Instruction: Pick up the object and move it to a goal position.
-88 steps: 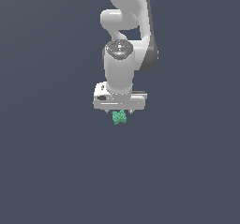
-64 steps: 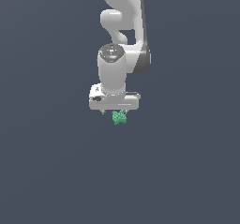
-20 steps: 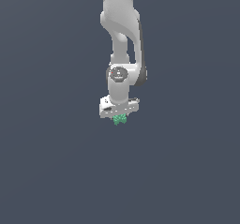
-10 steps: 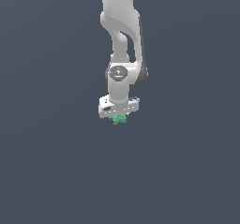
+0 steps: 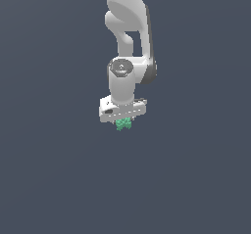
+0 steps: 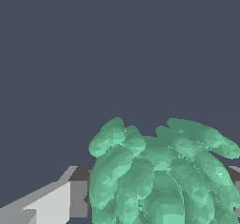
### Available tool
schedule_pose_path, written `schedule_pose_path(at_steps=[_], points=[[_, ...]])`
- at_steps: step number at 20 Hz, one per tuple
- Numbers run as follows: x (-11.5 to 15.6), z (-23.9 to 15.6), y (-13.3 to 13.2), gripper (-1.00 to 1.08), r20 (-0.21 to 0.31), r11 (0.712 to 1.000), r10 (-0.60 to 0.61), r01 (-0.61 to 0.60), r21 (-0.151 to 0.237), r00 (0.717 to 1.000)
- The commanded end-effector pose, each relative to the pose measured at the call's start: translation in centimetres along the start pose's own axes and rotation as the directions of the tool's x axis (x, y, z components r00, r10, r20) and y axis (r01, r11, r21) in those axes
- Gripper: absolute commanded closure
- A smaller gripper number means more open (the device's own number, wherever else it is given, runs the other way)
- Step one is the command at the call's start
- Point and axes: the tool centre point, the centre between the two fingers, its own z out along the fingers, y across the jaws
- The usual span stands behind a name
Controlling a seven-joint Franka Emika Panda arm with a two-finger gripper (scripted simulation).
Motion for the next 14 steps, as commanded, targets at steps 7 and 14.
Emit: schedule_pose_path(at_steps=[7,14], points=[[3.7,-7.1,1.7,1.08,0.0,1.0,0.0,0.0,0.0,1.0],[6.3,-11.4,2.9,1.08,0.0,1.0,0.0,0.0,0.0,1.0]])
